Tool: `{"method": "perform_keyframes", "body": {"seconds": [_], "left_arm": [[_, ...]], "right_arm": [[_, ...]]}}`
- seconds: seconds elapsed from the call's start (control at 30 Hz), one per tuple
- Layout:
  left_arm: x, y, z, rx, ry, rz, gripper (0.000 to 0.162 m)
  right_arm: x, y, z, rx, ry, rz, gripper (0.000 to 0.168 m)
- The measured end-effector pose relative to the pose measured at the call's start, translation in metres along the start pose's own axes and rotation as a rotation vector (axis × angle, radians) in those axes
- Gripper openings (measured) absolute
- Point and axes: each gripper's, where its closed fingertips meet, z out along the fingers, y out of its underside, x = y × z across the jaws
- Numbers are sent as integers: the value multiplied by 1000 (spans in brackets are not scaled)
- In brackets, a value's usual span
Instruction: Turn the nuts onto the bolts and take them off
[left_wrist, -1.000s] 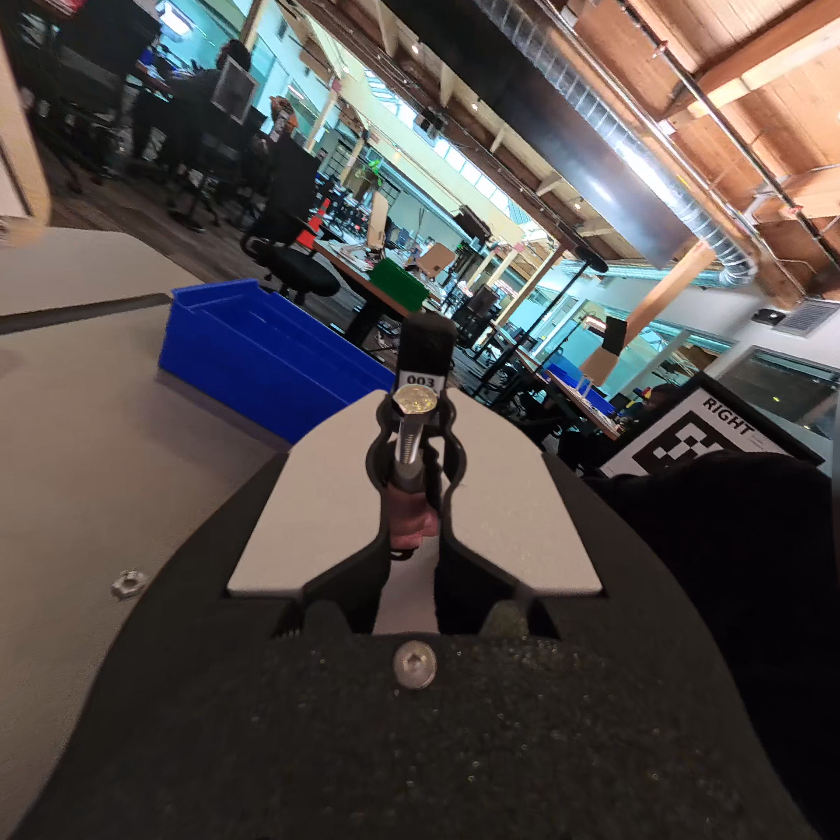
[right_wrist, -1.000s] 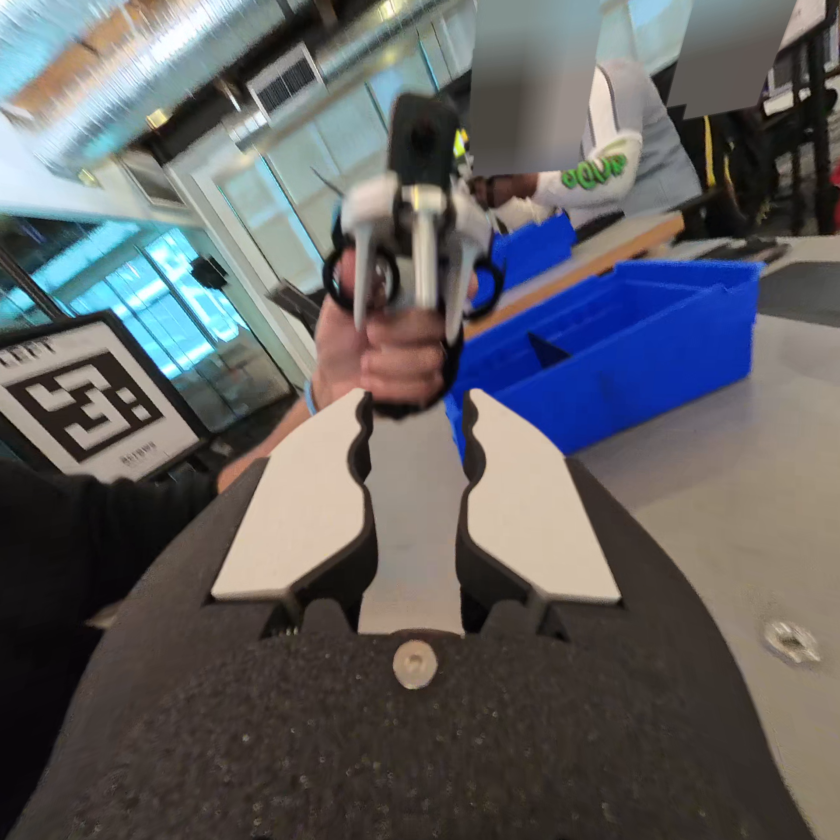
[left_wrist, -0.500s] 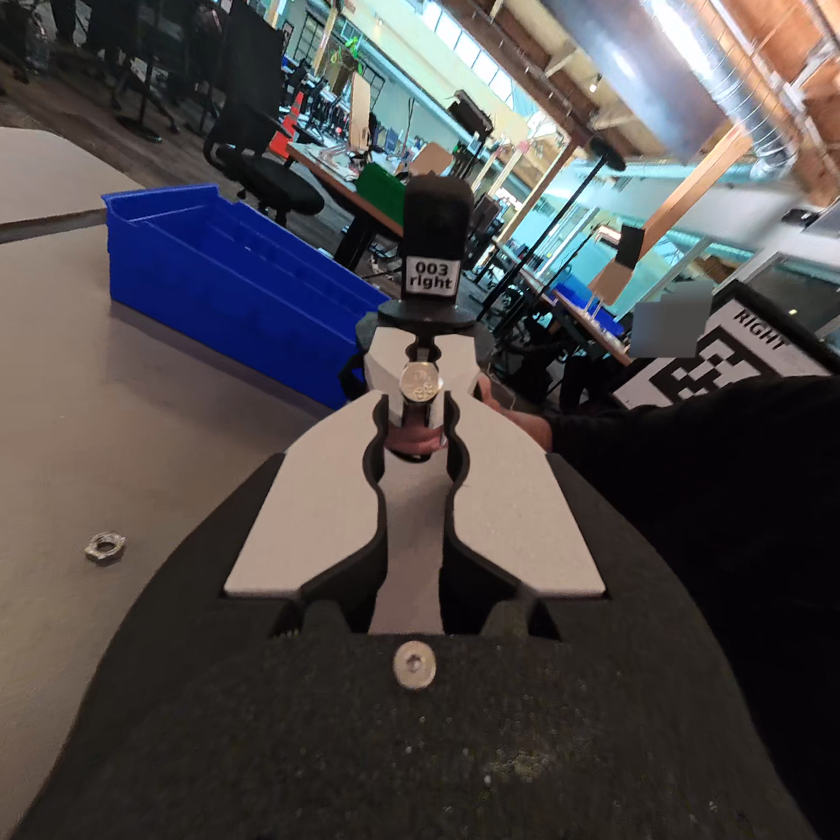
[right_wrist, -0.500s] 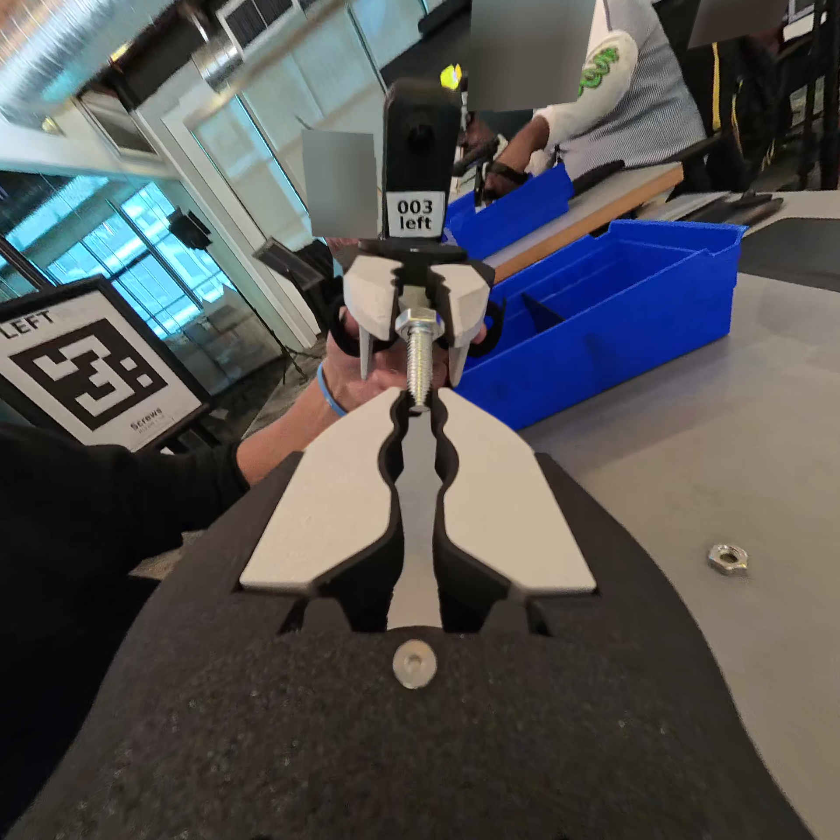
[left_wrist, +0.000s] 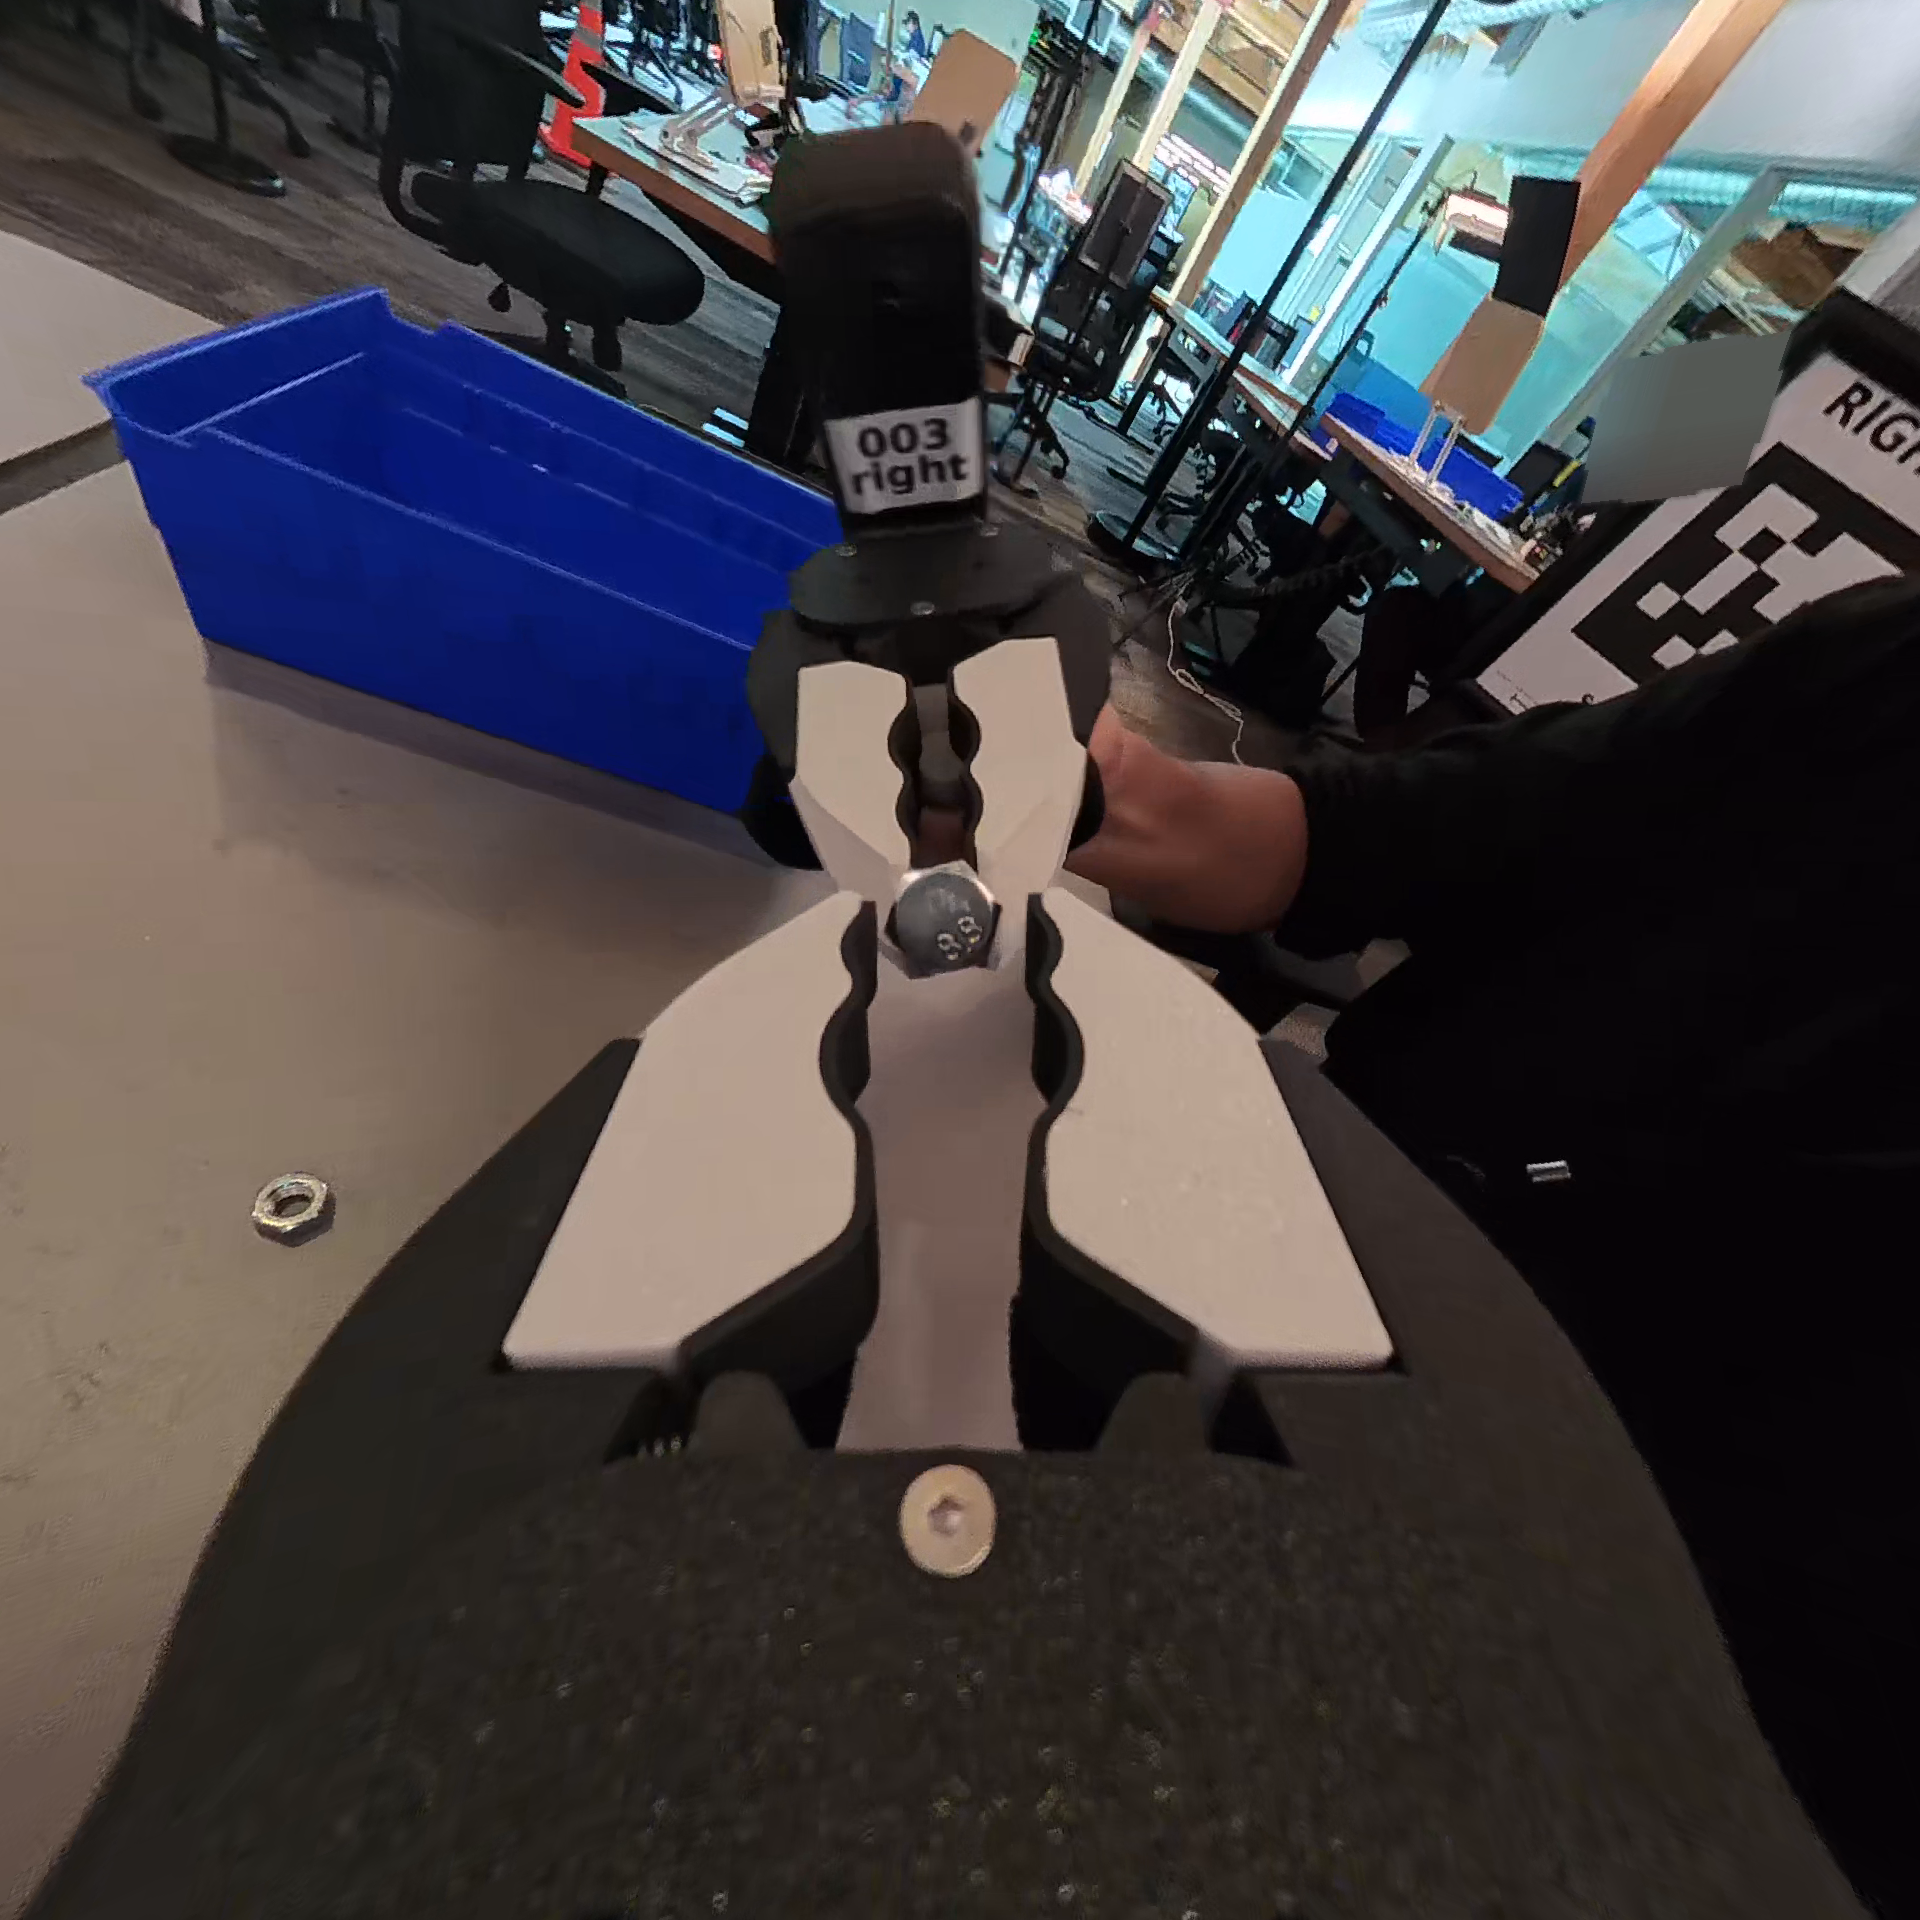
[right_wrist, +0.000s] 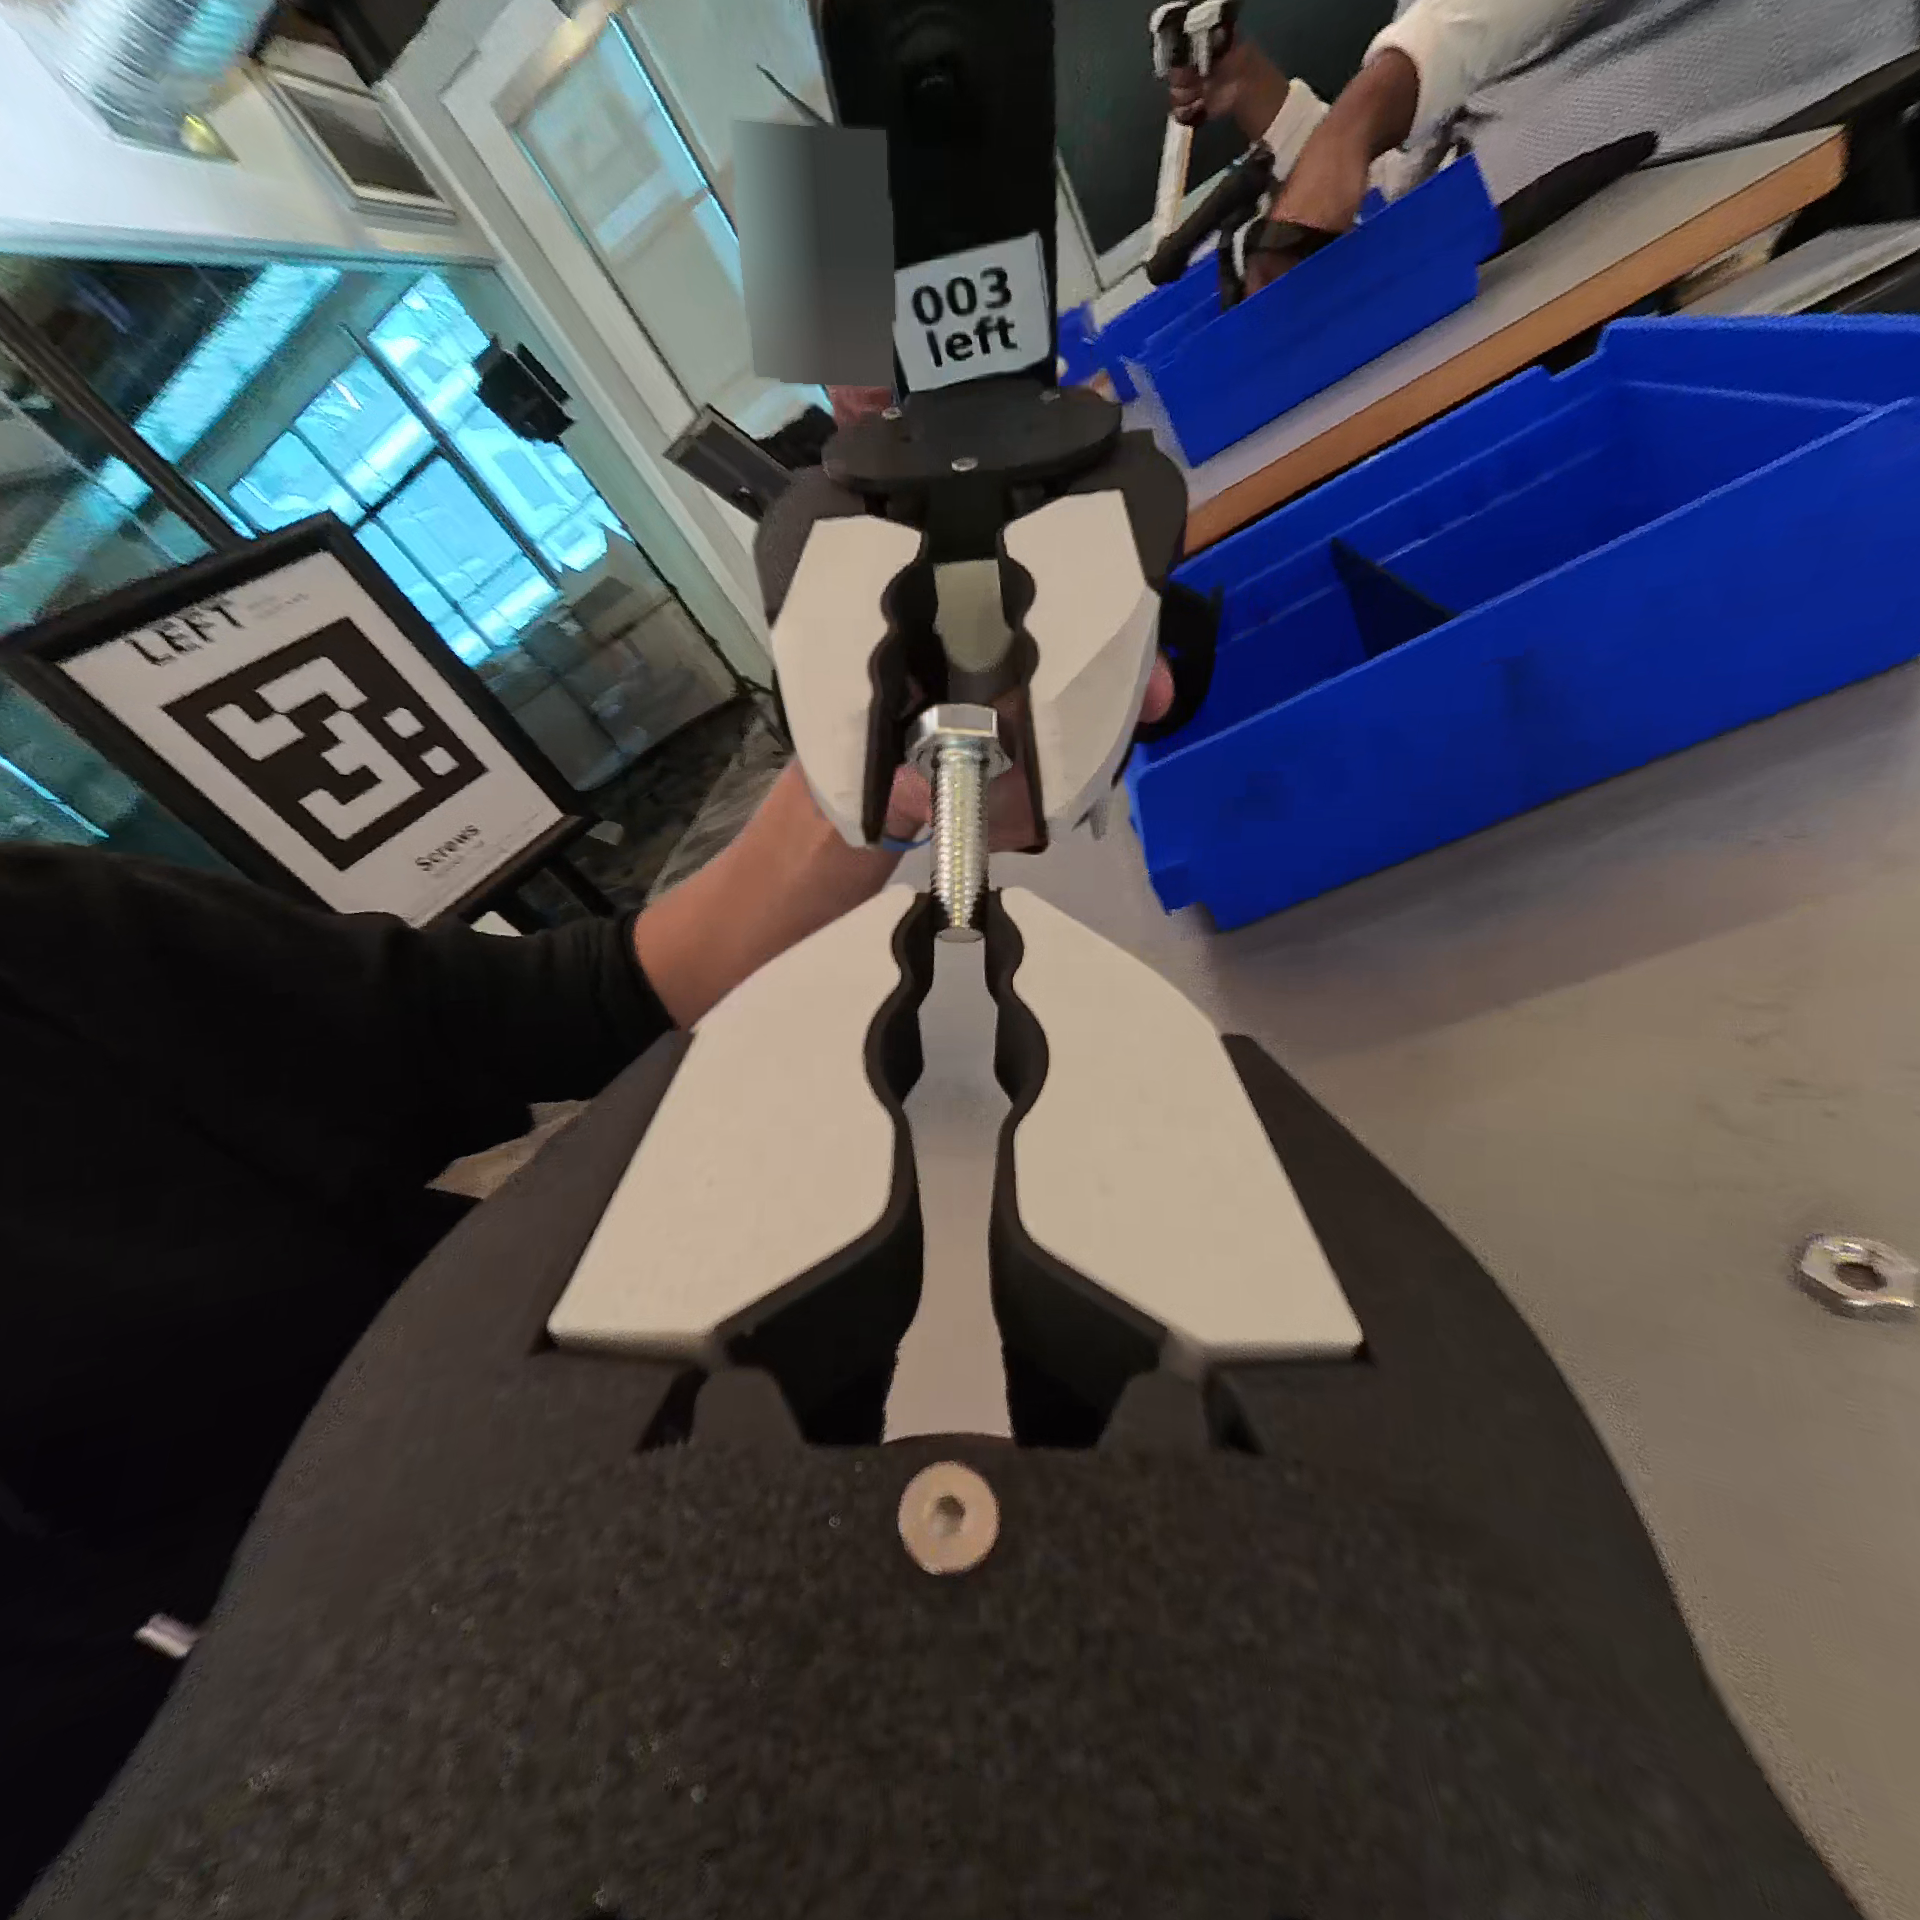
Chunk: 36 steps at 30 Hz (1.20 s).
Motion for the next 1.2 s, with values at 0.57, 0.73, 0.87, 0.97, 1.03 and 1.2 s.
{"method": "perform_keyframes", "body": {"seconds": [0.57, 0.73, 0.87, 0.97, 1.03, 1.2], "left_arm": [[7, 14, 7, -98, -9, 104, 18], [9, 18, 9, -125, -25, 147, 18], [8, 13, 8, -94, -39, 155, 18], [-3, 9, -5, -20, -185, 128, 18], [-16, 21, -23, 15, -437, 137, 18], [-21, 76, -47, 102, -853, 122, 18]], "right_arm": [[-9, 10, -3, -82, -72, 45, 9], [-10, 8, -6, -77, -87, 56, 9], [-11, 4, -7, -52, -101, 50, 17], [1, -1, -18, -54, 22, -14, 40], [16, -1, -30, -79, 172, -156, 44], [77, 26, -43, -435, 526, -554, 60]]}}
